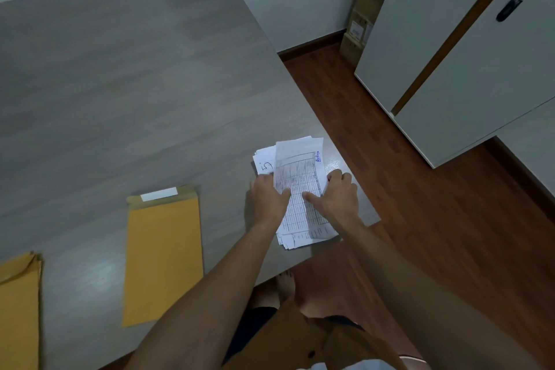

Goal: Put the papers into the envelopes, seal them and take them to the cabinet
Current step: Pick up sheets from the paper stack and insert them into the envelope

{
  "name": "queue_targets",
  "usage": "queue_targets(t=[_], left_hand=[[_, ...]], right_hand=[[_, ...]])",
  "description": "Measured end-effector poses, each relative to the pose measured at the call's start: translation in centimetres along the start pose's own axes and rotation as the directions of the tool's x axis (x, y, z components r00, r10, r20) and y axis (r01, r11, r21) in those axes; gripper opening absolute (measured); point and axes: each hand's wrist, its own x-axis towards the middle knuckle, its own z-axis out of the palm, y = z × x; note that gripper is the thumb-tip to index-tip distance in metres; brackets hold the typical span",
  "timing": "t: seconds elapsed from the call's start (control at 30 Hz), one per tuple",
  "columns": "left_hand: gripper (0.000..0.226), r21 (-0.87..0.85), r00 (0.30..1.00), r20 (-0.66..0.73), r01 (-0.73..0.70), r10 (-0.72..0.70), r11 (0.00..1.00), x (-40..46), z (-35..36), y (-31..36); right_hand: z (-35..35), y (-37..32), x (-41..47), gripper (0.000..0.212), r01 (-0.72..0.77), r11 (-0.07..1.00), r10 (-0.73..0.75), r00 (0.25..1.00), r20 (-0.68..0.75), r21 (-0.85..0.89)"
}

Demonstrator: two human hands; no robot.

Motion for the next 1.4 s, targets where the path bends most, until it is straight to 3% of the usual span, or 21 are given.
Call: queue_targets(t=[0.1, 0.17, 0.3, 0.4, 0.57, 0.7, 0.83, 0.9, 1.0, 1.17, 1.3, 1.4], left_hand=[[0.062, 0.284, 0.986, 0.027, -0.164, 0.162, 0.945, -0.2, -0.2, -0.7], [0.069, 0.310, 0.983, 0.095, -0.177, 0.155, 0.934, -0.2, -0.4, -0.9], [0.068, 0.161, 0.987, 0.052, -0.161, 0.154, 0.974, -0.6, -0.9, -0.1], [0.067, -0.055, 0.987, 0.010, -0.157, 0.158, 0.986, -1.1, -2.0, 1.0], [0.094, -0.306, 0.974, -0.085, 0.175, -0.210, 0.936, -0.7, -3.4, 3.3], [0.083, -0.558, 0.917, -0.056, 0.299, -0.395, 0.774, -0.7, -2.9, 4.3], [0.071, -0.645, 0.916, 0.016, 0.316, -0.400, 0.696, -0.6, -1.9, 3.9], [0.060, -0.599, 0.942, 0.123, 0.322, -0.313, 0.734, -0.4, -1.6, 3.4], [0.038, -0.378, 0.964, 0.232, 0.211, -0.128, 0.901, 0.5, -1.5, 2.7], [0.026, -0.239, 0.980, 0.198, 0.039, 0.010, 0.970, 0.7, -1.8, 3.2], [0.024, -0.425, 0.976, 0.135, 0.215, -0.173, 0.879, 1.1, -2.6, 3.0], [0.018, -0.594, 0.942, 0.095, 0.313, -0.321, 0.741, 1.6, -5.0, 1.9]], right_hand=[[0.0, 0.1, 0.0, 0.076, 0.003, 1.000, -0.003, 1.000, -0.006, 0.002], [0.0, 0.2, 0.0, 0.076, 0.005, 1.000, -0.005, 1.000, -0.005, 0.004], [0.1, 0.2, 0.0, 0.075, 0.003, 1.000, -0.003, 1.000, -0.008, 0.011], [0.1, 0.3, 0.0, 0.075, 0.002, 1.000, -0.002, 1.000, -0.007, 0.017], [0.4, 0.4, 0.2, 0.076, 0.007, 1.000, -0.007, 1.000, -0.013, 0.023], [0.5, 0.6, 0.2, 0.075, 0.016, 0.999, -0.015, 1.000, -0.026, 0.050], [0.8, 0.7, 0.2, 0.074, 0.016, 0.999, -0.014, 0.999, -0.034, 0.050], [0.9, 0.7, 0.2, 0.075, 0.014, 0.998, -0.012, 0.999, -0.034, 0.056], [1.0, 0.9, 0.3, 0.075, 0.015, 0.998, -0.012, 0.999, -0.048, 0.061], [1.3, 0.9, 0.1, 0.073, 0.032, 0.997, -0.027, 0.997, -0.071, 0.073], [0.7, 0.7, -0.3, 0.073, 0.009, 0.993, -0.003, 0.999, -0.053, 0.115], [-0.4, -0.8, -0.9, 0.075, 0.038, 0.949, -0.012, 0.996, -0.084, 0.314]])
